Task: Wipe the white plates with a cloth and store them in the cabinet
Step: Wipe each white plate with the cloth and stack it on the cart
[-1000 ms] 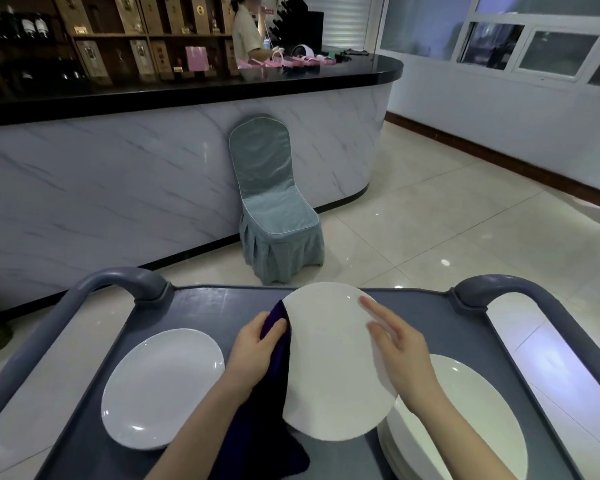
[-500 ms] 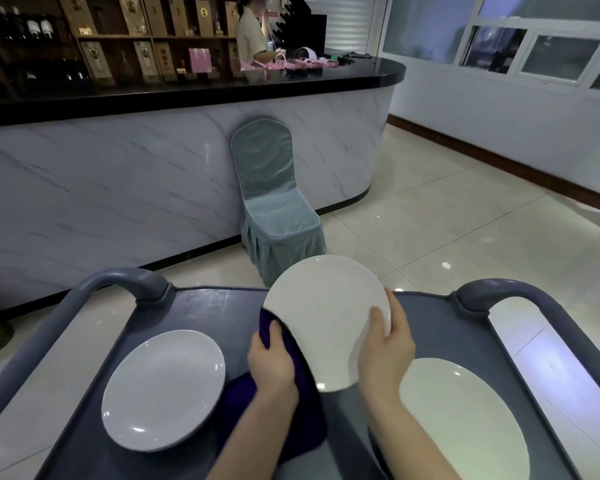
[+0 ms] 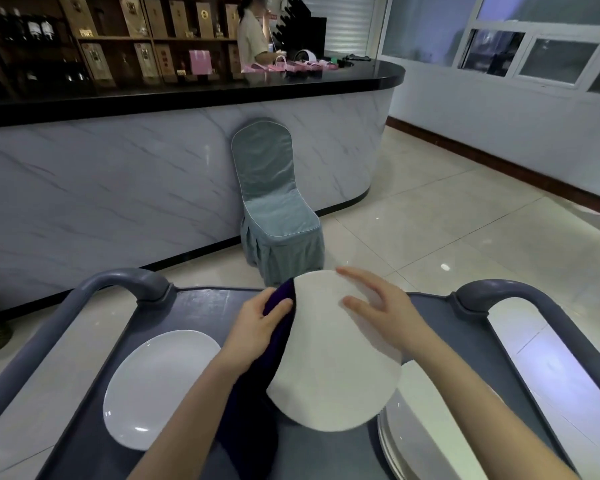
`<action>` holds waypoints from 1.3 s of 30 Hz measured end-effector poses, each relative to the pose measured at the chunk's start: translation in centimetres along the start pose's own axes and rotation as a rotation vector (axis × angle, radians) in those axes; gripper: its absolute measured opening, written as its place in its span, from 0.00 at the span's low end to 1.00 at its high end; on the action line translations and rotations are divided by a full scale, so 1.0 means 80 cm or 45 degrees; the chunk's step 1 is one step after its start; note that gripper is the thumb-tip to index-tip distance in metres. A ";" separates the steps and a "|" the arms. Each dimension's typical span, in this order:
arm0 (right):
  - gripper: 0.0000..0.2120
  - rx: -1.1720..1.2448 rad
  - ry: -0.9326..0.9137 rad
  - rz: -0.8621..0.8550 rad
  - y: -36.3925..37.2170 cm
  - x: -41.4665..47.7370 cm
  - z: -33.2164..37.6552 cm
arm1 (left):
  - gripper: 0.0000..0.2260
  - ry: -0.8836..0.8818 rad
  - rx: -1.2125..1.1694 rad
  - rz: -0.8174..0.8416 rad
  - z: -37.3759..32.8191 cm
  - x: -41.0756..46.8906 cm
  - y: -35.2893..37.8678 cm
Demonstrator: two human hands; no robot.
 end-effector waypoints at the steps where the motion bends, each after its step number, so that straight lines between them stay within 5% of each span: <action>1: 0.24 -0.036 -0.008 0.044 0.001 0.001 0.002 | 0.04 0.016 0.033 0.067 -0.003 0.004 0.001; 5: 0.25 0.118 0.032 -0.048 0.003 -0.006 -0.009 | 0.05 0.008 0.022 0.098 -0.005 0.003 -0.001; 13: 0.22 0.542 0.447 -0.578 0.036 -0.031 -0.069 | 0.07 -0.606 -0.361 -0.693 0.066 -0.094 0.039; 17: 0.22 0.470 0.352 -0.566 0.040 -0.044 -0.064 | 0.06 -0.393 -0.176 -0.487 0.049 -0.053 0.004; 22: 0.21 0.239 0.129 -0.162 0.007 -0.019 -0.030 | 0.06 -0.109 -0.074 0.005 0.019 -0.019 0.001; 26: 0.21 0.324 0.116 -0.304 0.004 -0.014 -0.019 | 0.05 -0.304 -0.242 -0.425 0.038 -0.053 0.014; 30: 0.21 0.532 0.371 -0.682 0.031 -0.033 -0.046 | 0.06 -0.694 -0.498 -0.845 0.059 -0.101 0.053; 35: 0.22 0.515 0.300 -0.629 0.036 -0.050 -0.054 | 0.07 -0.407 -0.198 -0.541 0.042 -0.057 0.005; 39: 0.23 0.230 0.102 -0.185 0.020 -0.035 -0.029 | 0.07 -0.143 0.008 0.002 0.024 -0.021 0.002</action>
Point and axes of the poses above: each hand's wrist, its own x-axis towards the middle knuckle, its own y-axis out of the palm, z = x × y, the point moved 6 cm from there along x, towards the middle knuckle, and after that the axes turned 13 degrees about y, right-handed, at the moved point
